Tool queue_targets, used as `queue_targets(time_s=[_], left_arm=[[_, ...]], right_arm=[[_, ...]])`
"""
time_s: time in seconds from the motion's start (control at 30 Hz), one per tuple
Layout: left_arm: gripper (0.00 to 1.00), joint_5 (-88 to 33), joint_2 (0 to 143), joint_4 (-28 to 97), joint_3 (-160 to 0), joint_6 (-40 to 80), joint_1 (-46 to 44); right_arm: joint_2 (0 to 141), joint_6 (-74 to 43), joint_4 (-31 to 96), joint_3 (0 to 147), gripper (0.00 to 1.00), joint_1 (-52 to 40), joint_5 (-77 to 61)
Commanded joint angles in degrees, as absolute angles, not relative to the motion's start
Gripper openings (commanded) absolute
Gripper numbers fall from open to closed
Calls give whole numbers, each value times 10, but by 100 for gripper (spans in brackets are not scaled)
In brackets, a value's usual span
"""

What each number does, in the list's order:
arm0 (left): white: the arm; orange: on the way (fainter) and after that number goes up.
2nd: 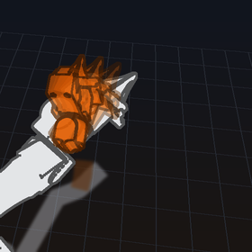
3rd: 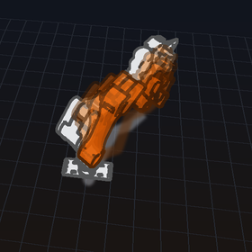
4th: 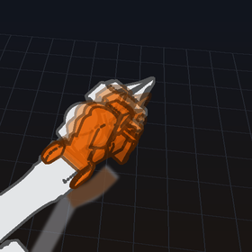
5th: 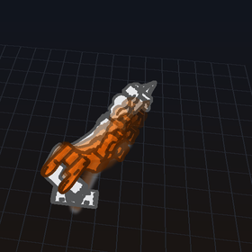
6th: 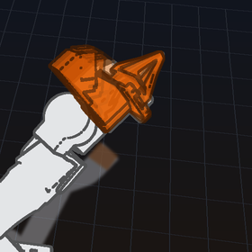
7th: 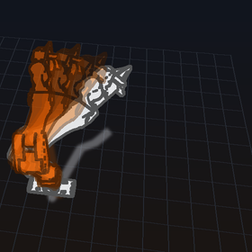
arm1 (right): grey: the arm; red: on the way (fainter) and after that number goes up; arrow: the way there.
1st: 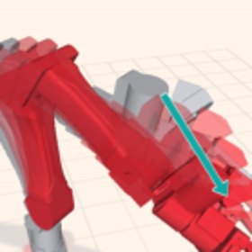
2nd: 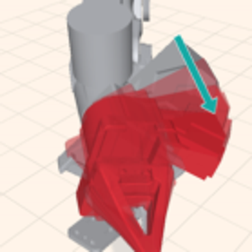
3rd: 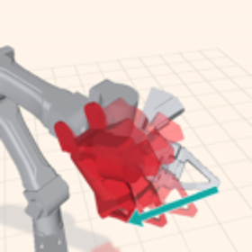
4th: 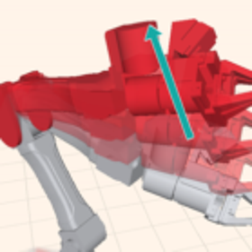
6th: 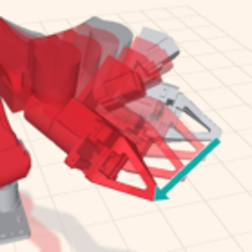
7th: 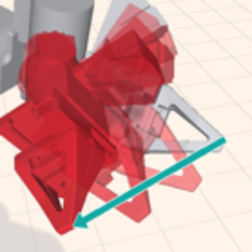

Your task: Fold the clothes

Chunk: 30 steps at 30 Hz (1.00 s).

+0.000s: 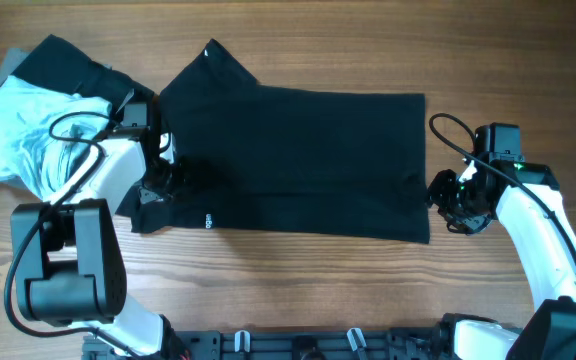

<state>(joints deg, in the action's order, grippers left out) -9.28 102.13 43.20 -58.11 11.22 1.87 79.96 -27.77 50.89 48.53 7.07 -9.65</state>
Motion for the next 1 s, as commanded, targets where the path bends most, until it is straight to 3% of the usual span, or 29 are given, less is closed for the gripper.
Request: queue_targets(time_s=[0.0, 0.17, 0.37, 0.43, 0.57, 0.6, 0.63, 0.73, 0.83, 0.97], left_arm=[[4, -94, 1024, 429, -576, 117, 18], [4, -117, 1020, 452, -628, 125, 18], [7, -154, 1020, 267, -640, 147, 17], [56, -156, 1020, 223, -640, 160, 16], [65, -161, 1020, 253, -640, 159, 16], [64, -161, 1020, 276, -640, 158, 16], [54, -161, 1020, 313, -640, 152, 16], [4, -161, 1020, 397, -640, 139, 16], [4, -161, 1020, 409, -627, 124, 8], [4, -160, 1024, 290, -566, 122, -39]], right_arm=[[792, -270, 506, 497, 60, 73, -105], [792, -270, 503, 497, 60, 73, -103], [792, -270, 500, 497, 60, 73, -103], [792, -270, 500, 497, 60, 73, -103], [792, -270, 501, 497, 60, 73, -103], [792, -269, 502, 497, 61, 73, -103], [792, -268, 502, 497, 61, 73, -103], [792, -257, 502, 497, 61, 73, -103], [792, -255, 502, 497, 61, 73, -103], [792, -255, 502, 497, 61, 73, -103]])
